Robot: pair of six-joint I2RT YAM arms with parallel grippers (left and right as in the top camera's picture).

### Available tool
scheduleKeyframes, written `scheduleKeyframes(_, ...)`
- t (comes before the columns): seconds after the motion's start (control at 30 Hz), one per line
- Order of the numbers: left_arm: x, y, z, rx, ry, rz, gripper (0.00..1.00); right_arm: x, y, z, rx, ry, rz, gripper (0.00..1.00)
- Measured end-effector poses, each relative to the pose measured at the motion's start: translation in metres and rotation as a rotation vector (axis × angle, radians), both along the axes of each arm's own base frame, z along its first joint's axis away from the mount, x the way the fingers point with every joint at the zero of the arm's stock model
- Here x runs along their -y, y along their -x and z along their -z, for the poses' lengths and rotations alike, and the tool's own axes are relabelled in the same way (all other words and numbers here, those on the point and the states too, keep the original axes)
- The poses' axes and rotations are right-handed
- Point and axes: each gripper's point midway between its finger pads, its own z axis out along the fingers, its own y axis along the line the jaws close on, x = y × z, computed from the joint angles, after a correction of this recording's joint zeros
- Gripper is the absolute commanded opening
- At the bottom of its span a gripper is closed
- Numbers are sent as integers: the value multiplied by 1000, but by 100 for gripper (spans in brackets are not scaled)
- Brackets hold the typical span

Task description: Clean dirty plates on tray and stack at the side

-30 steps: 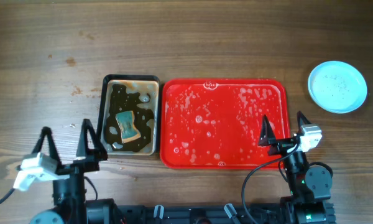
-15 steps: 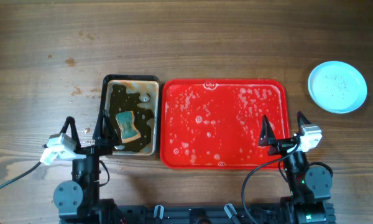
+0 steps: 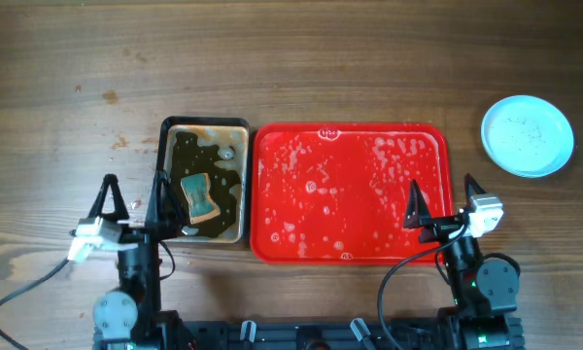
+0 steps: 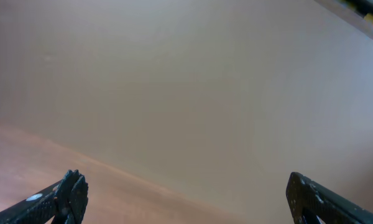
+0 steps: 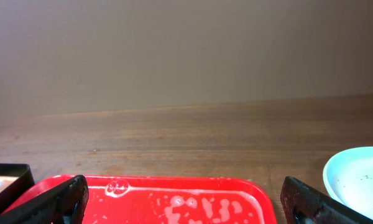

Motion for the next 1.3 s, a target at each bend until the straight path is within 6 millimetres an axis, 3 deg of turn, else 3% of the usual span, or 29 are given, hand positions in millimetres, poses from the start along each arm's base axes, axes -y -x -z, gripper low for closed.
scheduleKeyframes(0.13,0,-12,75,-303,13,1,100,0,0,0,0,0,0,100)
scheduleKeyframes(0.2,0,-12,96,-385,16,3,100,0,0,0,0,0,0,99)
scheduleKeyframes(1.3,0,-12,96,-385,15,3,100,0,0,0,0,0,0,100)
